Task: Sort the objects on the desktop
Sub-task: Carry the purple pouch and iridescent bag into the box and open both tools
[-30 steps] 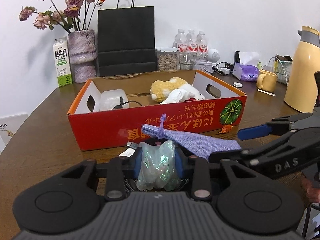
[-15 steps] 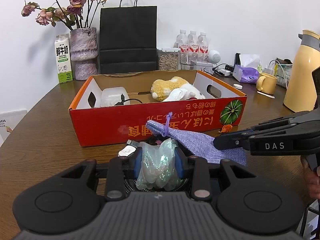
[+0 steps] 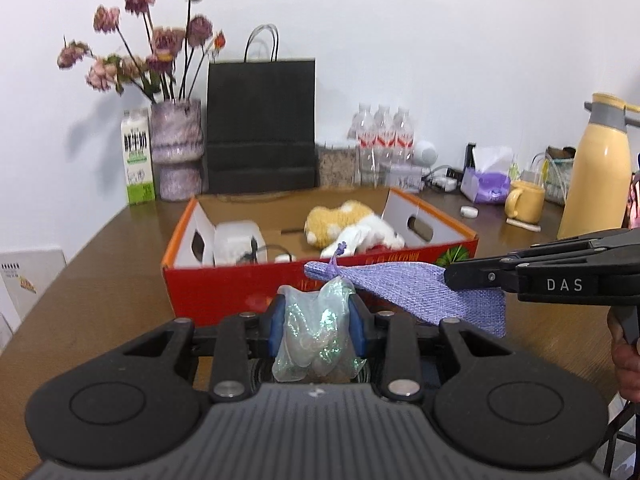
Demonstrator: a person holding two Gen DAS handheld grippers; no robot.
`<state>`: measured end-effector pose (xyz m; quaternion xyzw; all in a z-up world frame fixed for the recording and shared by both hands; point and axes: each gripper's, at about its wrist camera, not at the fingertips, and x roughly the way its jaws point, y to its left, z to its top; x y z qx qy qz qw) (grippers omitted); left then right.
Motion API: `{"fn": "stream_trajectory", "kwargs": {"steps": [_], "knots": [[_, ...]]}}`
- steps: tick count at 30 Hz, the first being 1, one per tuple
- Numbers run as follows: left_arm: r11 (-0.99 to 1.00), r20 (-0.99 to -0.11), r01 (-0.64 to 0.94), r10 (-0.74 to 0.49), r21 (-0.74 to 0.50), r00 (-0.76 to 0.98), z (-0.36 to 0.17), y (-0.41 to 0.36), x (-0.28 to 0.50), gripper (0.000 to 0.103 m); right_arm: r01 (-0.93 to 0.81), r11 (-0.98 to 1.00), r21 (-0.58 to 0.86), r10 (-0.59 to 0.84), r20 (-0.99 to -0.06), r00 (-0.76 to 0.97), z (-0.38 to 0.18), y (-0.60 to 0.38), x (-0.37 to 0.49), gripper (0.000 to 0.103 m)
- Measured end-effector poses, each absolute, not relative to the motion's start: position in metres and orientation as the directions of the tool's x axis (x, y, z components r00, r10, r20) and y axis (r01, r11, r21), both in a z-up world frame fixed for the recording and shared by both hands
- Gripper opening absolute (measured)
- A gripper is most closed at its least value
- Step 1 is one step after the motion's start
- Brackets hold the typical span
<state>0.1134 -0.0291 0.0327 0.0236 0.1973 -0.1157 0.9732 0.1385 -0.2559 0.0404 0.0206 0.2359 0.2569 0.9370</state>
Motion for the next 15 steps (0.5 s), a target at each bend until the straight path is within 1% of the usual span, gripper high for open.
{"fn": "stream_trajectory", "kwargs": {"steps": [9, 15], "knots": [[0.973, -0.266, 0.228, -0.211, 0.037, 0.941, 0.071, -0.035, 0.119, 0.033, -0.461, 0.88, 0.112, 0.471, -0.331, 0.818, 0.077, -0.256, 0.142, 0.003], [0.979, -0.222, 0.203, -0.197, 0.003, 0.955, 0.086, -0.038, 0.153, 0.033, -0.443, 0.891, 0.102, 0.452, -0.295, 0.841, 0.092, -0.249, 0.174, 0.003]]}}
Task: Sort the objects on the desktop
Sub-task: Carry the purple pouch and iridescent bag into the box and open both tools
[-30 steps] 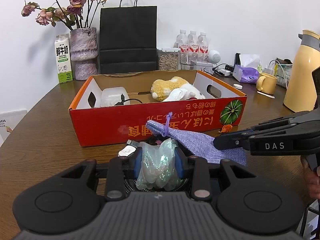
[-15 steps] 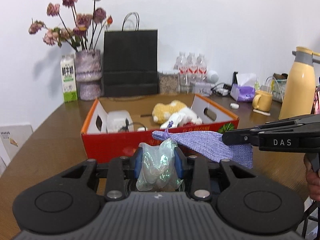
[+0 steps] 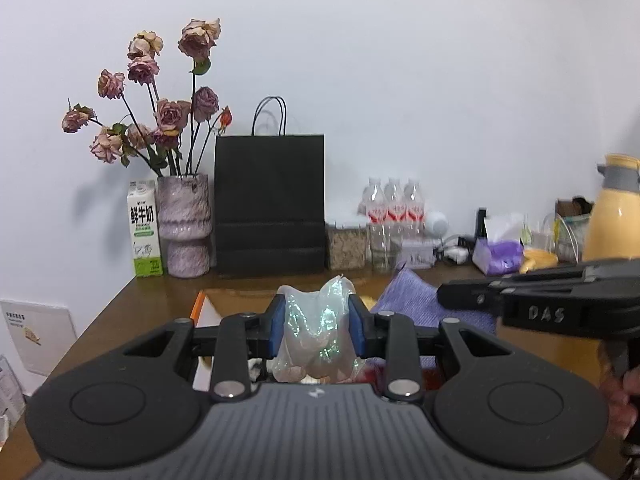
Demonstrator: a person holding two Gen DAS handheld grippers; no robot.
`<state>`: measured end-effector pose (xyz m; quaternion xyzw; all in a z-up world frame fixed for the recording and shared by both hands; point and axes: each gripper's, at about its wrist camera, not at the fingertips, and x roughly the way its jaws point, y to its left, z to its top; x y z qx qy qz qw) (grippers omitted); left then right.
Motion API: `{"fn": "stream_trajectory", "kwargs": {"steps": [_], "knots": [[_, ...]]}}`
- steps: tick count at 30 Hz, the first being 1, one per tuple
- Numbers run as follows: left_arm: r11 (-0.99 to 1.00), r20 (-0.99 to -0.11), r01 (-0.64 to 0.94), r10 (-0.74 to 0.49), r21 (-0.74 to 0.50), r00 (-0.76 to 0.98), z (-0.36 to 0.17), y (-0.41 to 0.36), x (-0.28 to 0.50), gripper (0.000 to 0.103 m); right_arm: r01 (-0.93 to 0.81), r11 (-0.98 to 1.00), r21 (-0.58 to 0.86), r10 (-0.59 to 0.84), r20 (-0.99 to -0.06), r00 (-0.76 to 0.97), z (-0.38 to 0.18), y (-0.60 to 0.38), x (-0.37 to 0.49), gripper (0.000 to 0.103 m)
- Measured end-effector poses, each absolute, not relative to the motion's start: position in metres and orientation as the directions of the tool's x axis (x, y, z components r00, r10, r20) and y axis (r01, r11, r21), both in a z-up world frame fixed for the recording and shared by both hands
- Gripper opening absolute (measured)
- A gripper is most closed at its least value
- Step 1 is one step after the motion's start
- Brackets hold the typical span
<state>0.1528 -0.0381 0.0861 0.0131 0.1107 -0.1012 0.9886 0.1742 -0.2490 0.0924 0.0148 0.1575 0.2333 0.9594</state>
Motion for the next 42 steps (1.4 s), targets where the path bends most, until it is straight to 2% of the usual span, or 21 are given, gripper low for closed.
{"fn": "stream_trajectory", "kwargs": {"steps": [6, 18, 26, 30, 36, 37, 38, 39, 40, 41, 42], "knots": [[0.986, -0.216, 0.166, -0.164, -0.008, 0.962, 0.088, -0.037, 0.192, 0.033, -0.431, 0.895, 0.118, 0.446, -0.292, 0.846, 0.094, -0.239, 0.221, 0.003], [0.993, -0.323, 0.117, -0.119, -0.027, 0.939, 0.04, -0.029, 0.267, 0.033, -0.401, 0.904, 0.149, 0.427, -0.378, 0.822, 0.045, -0.23, 0.294, 0.003], [0.991, -0.371, 0.132, -0.126, -0.008, 0.92, 0.013, -0.028, 0.285, 0.033, -0.394, 0.908, 0.146, 0.417, -0.426, 0.803, 0.017, -0.235, 0.306, 0.003], [0.991, -0.363, 0.136, -0.124, 0.009, 0.923, 0.011, -0.031, 0.281, 0.035, -0.39, 0.913, 0.123, 0.403, -0.43, 0.808, 0.014, -0.232, 0.303, 0.005], [0.993, -0.347, 0.12, -0.106, 0.021, 0.932, 0.012, -0.032, 0.278, 0.046, -0.369, 0.925, 0.084, 0.369, -0.42, 0.829, 0.017, -0.229, 0.296, 0.011], [0.993, -0.343, 0.115, -0.1, 0.022, 0.934, 0.012, -0.032, 0.277, 0.052, -0.367, 0.927, 0.082, 0.366, -0.418, 0.831, 0.018, -0.23, 0.295, 0.013], [0.994, -0.338, 0.107, -0.093, 0.025, 0.936, 0.012, -0.032, 0.276, 0.054, -0.367, 0.927, 0.081, 0.366, -0.416, 0.833, 0.018, -0.23, 0.294, 0.021], [0.994, -0.333, 0.102, -0.087, 0.025, 0.939, 0.012, -0.032, 0.276, 0.061, -0.364, 0.928, 0.08, 0.363, -0.412, 0.836, 0.018, -0.23, 0.294, 0.035], [0.995, -0.323, 0.094, -0.081, 0.026, 0.943, 0.013, -0.031, 0.274, 0.069, -0.36, 0.93, 0.078, 0.359, -0.408, 0.839, 0.019, -0.231, 0.292, 0.044], [0.996, -0.313, 0.09, -0.077, 0.026, 0.947, 0.013, -0.031, 0.273, 0.075, -0.357, 0.931, 0.073, 0.355, -0.401, 0.844, 0.02, -0.231, 0.291, 0.065], [0.996, -0.298, 0.083, -0.071, 0.027, 0.952, 0.014, -0.031, 0.272, 0.085, -0.352, 0.934, 0.064, 0.348, -0.392, 0.852, 0.021, -0.231, 0.288, 0.084]]}}
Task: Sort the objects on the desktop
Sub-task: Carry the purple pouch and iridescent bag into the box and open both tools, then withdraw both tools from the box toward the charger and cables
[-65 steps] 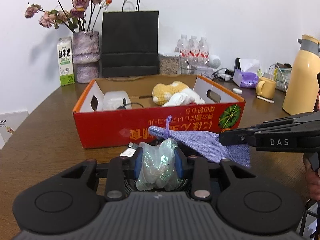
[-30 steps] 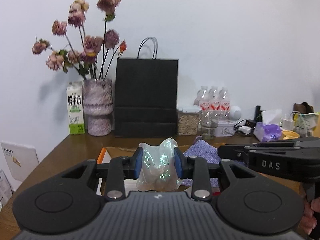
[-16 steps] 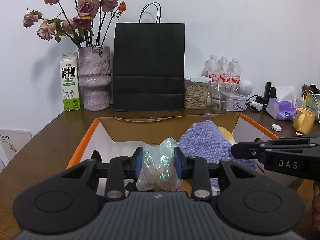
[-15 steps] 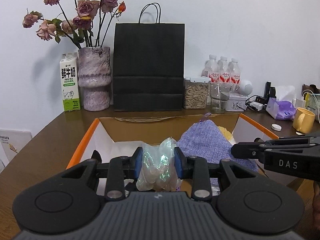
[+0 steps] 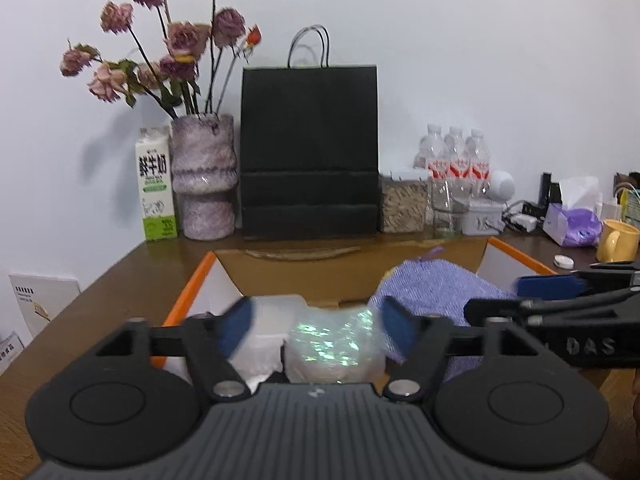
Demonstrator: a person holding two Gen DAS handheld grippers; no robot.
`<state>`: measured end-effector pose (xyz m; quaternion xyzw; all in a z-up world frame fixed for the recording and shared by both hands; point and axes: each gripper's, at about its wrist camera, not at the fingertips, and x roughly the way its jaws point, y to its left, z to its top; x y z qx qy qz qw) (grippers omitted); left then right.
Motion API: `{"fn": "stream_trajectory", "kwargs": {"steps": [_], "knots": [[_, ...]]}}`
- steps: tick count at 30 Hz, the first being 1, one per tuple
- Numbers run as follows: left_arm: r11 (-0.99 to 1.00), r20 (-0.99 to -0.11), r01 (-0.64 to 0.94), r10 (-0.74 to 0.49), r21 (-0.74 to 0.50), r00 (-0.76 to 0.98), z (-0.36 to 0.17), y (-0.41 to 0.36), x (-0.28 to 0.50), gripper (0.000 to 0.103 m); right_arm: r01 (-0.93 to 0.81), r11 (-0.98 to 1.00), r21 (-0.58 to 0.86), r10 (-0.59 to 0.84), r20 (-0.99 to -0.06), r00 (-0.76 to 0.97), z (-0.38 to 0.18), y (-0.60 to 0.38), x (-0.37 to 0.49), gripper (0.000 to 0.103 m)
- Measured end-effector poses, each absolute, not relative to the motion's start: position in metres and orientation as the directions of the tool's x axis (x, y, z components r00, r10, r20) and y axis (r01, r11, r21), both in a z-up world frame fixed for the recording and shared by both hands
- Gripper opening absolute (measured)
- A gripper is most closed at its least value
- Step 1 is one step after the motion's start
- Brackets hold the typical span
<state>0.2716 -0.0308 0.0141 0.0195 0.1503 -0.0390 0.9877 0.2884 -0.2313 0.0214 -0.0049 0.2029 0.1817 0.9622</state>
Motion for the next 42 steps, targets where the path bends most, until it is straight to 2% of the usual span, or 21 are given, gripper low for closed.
{"fn": "stream_trajectory", "kwargs": {"steps": [2, 3, 23, 34, 42], "knots": [[0.999, -0.265, 0.024, -0.013, 0.039, 0.964, 0.015, -0.03, 0.268, 0.101, -0.328, 0.944, 0.038, 0.319, -0.36, 0.876, 0.024, -0.232, 0.283, 0.099], [0.999, -0.249, 0.007, 0.003, 0.039, 0.969, 0.016, -0.03, 0.267, 0.103, -0.321, 0.947, 0.025, 0.31, -0.34, 0.888, 0.026, -0.232, 0.279, 0.103], [0.999, -0.212, -0.005, 0.015, 0.049, 0.977, 0.016, -0.031, 0.26, 0.103, -0.319, 0.948, 0.012, 0.306, -0.316, 0.898, 0.026, -0.235, 0.272, 0.103], [0.999, -0.142, -0.004, 0.01, 0.04, 0.99, 0.041, -0.029, 0.239, 0.103, -0.338, 0.941, 0.016, 0.33, -0.271, 0.905, 0.047, -0.239, 0.252, 0.103], [1.0, -0.206, 0.003, 0.002, 0.021, 0.979, 0.05, -0.013, 0.215, 0.103, -0.33, 0.943, -0.031, 0.308, -0.287, 0.907, 0.059, -0.252, 0.217, 0.103]]}}
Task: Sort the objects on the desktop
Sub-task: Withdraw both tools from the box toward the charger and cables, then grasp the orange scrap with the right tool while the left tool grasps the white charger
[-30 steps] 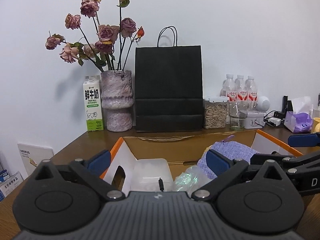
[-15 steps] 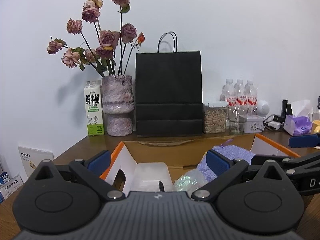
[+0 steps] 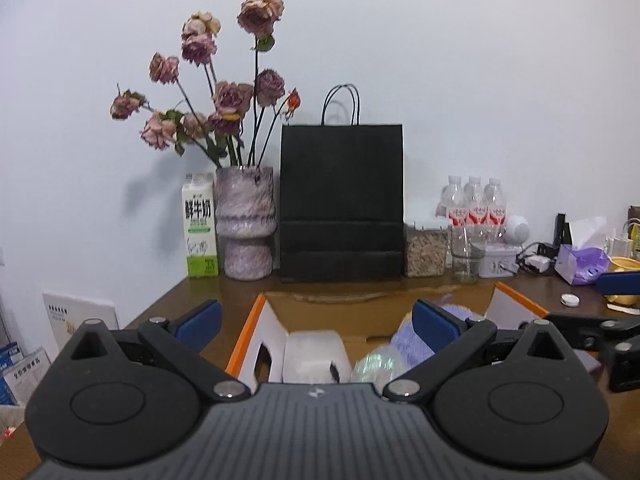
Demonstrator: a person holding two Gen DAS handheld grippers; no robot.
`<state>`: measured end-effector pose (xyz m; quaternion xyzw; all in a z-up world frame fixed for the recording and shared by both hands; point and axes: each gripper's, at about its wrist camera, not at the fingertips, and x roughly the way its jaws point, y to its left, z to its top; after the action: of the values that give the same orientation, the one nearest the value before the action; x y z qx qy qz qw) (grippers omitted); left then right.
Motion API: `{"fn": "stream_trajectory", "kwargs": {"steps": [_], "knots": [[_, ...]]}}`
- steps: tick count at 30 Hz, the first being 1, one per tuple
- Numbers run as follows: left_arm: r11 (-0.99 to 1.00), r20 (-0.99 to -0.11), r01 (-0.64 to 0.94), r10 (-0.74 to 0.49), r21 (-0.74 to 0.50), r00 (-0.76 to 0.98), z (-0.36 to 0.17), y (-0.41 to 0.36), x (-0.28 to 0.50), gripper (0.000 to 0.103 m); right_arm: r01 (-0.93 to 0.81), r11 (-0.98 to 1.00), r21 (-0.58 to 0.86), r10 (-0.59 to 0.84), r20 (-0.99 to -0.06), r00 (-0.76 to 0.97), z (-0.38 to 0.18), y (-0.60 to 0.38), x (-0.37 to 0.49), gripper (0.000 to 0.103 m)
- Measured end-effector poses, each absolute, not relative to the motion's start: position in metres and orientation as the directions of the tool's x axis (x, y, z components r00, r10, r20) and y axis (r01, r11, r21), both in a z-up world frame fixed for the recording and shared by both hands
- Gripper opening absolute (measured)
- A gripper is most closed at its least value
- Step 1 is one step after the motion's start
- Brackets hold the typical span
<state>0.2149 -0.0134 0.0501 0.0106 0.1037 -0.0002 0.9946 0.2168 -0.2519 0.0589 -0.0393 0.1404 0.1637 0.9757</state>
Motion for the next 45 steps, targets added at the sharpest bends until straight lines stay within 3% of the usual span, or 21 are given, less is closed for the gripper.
{"fn": "stream_trajectory", "kwargs": {"steps": [18, 26, 32, 34, 40, 45], "knots": [[1.0, -0.477, -0.012, 0.022, 0.024, 0.878, 0.006, 0.023, 0.187, 0.103, -0.268, 0.963, -0.013, 0.223, -0.515, 0.828, 0.007, -0.279, 0.184, 0.103], [0.998, -0.553, 0.062, -0.051, 0.001, 0.832, -0.006, 0.023, 0.198, 0.101, -0.237, 0.971, 0.019, 0.204, -0.58, 0.788, -0.006, -0.276, 0.202, 0.098], [0.995, -0.591, 0.1, -0.093, -0.02, 0.801, -0.011, 0.017, 0.208, 0.08, -0.241, 0.969, 0.046, 0.219, -0.6, 0.769, -0.009, -0.27, 0.211, 0.084], [0.993, -0.597, 0.113, -0.114, -0.038, 0.794, -0.012, 0.015, 0.21, 0.069, -0.249, 0.967, 0.056, 0.231, -0.601, 0.765, -0.008, -0.268, 0.211, 0.074], [0.99, -0.607, 0.128, -0.14, -0.062, 0.782, -0.014, 0.014, 0.214, 0.042, -0.247, 0.966, 0.079, 0.242, -0.613, 0.752, -0.011, -0.264, 0.216, 0.066], [0.99, -0.606, 0.119, -0.14, -0.075, 0.783, -0.013, 0.016, 0.215, 0.033, -0.24, 0.966, 0.094, 0.245, -0.623, 0.743, -0.016, -0.267, 0.219, 0.046]]}}
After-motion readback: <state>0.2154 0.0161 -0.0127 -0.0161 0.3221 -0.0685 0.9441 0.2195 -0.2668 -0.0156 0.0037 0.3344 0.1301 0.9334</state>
